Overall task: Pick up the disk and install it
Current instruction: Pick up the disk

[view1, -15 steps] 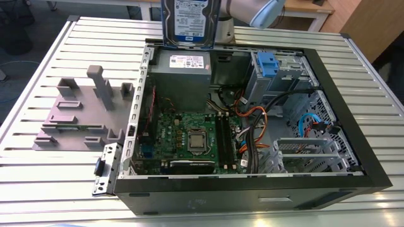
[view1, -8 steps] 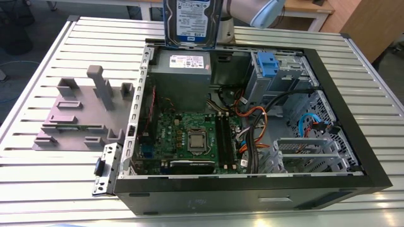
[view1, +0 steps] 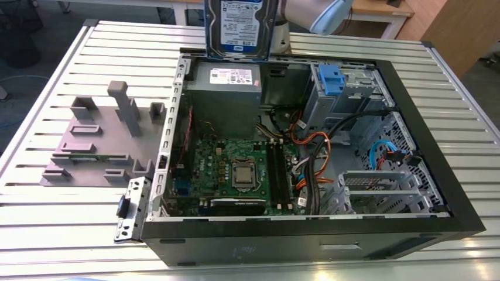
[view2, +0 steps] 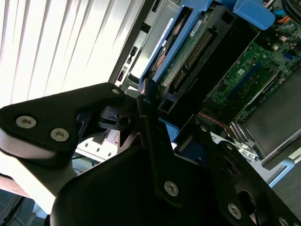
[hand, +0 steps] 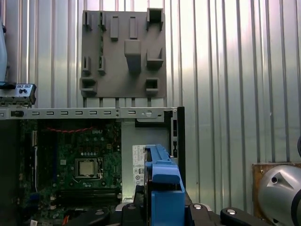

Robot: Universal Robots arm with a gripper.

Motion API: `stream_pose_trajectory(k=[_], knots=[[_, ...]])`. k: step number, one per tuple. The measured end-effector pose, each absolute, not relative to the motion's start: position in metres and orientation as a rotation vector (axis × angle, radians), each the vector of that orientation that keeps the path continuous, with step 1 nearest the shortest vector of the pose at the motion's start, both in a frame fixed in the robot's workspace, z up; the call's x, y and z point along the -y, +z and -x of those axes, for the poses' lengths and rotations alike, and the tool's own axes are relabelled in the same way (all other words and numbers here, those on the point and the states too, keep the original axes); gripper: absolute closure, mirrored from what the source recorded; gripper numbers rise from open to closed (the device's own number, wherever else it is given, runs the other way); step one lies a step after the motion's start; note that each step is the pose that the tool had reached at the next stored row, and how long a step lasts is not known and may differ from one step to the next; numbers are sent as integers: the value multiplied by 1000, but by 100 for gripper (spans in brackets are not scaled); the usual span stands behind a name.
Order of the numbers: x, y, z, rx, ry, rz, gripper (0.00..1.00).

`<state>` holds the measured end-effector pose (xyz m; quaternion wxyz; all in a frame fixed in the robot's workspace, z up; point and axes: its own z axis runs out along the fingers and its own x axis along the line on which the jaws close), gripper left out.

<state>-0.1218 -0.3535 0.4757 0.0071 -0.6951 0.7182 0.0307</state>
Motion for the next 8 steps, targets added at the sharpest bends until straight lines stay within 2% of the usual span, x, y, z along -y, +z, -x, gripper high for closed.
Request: stream_pose_trajectory(k=[8], knots=[[354,475,118,-2246,96,2174,63]])
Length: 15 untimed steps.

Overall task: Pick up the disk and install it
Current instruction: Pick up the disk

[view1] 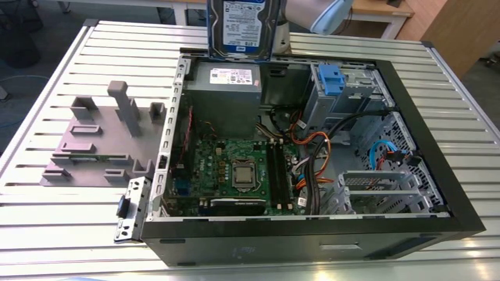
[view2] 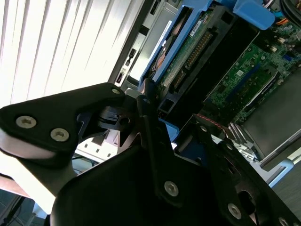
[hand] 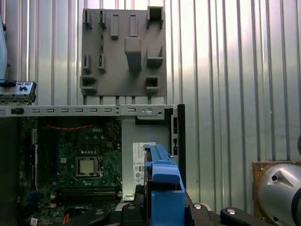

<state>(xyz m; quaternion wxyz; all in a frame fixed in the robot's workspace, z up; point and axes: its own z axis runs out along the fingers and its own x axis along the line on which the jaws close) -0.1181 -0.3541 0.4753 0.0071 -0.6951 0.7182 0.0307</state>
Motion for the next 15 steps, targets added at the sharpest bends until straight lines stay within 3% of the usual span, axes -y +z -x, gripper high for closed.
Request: stream_pose_trajectory(k=[15], knots=[[355,475,111,-2246,96,2174,63]])
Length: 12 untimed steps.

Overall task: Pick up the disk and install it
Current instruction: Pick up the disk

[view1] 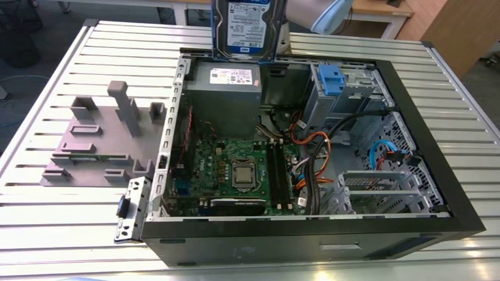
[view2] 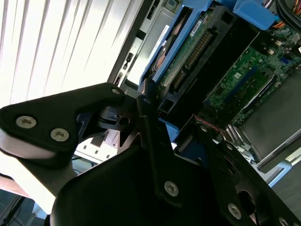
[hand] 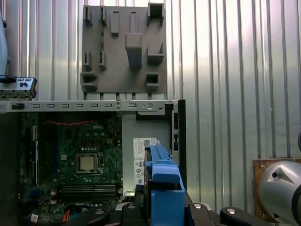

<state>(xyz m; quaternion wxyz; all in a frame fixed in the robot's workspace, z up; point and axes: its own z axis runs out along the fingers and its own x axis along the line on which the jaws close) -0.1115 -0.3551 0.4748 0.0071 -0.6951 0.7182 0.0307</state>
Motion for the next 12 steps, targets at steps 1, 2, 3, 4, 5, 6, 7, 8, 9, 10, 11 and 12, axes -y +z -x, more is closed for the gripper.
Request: stream_pose_trajectory(k=[1,2,3,4,5,6,7,8,9,10,11,12], knots=[[355,475,111,-2246,96,2174,63],[355,475,111,-2246,96,2174,63],[355,475,110,-2246,96,2174,63],[355,475,110,-2246,96,2174,63],[356,475,109,-2246,96,2174,63],[356,475,109,-2246,96,2174,63],[356,475,108,-2246,96,2174,63],[356,475,108,-2246,96,2174,63],[356,474,107,-2246,96,2174,63],[356,474,106,-2246,96,2174,63],[356,474,106,-2246,96,2174,63],[356,474,105,-2246,96,2174,63]])
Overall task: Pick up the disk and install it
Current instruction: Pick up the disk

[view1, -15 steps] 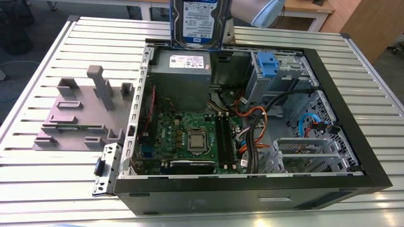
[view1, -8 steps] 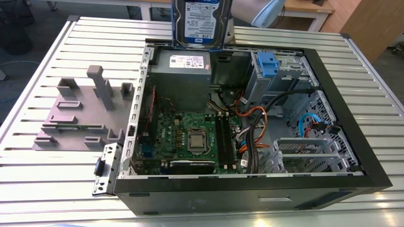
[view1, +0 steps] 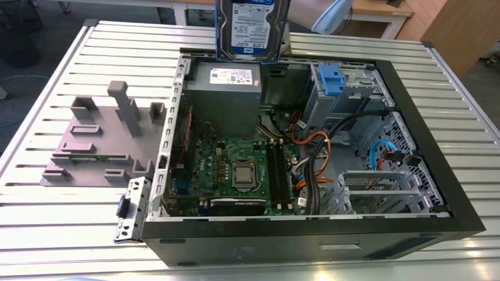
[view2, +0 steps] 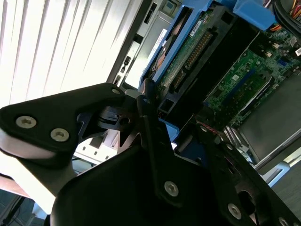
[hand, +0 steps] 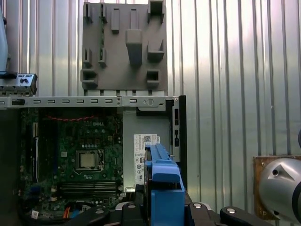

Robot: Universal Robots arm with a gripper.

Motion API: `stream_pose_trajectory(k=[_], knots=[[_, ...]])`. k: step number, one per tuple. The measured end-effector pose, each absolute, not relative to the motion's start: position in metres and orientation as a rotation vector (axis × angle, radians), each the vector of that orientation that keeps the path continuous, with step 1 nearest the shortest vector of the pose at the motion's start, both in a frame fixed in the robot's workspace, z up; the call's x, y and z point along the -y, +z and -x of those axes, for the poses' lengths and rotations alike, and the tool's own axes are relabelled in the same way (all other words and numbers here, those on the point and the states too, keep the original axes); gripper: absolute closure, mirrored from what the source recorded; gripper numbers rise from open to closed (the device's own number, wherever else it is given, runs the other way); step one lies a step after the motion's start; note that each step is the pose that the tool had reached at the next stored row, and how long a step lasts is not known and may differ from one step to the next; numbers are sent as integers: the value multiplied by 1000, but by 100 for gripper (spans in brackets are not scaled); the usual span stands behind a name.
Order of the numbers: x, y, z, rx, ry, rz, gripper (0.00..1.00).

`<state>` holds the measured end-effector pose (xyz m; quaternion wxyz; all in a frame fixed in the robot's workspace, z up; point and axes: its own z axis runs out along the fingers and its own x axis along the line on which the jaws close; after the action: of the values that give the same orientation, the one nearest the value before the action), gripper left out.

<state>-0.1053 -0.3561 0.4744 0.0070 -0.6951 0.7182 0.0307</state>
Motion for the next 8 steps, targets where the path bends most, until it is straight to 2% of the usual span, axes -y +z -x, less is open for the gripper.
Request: stream_pose_trajectory(k=[8], knots=[[357,474,101,-2246,96,2174,63]])
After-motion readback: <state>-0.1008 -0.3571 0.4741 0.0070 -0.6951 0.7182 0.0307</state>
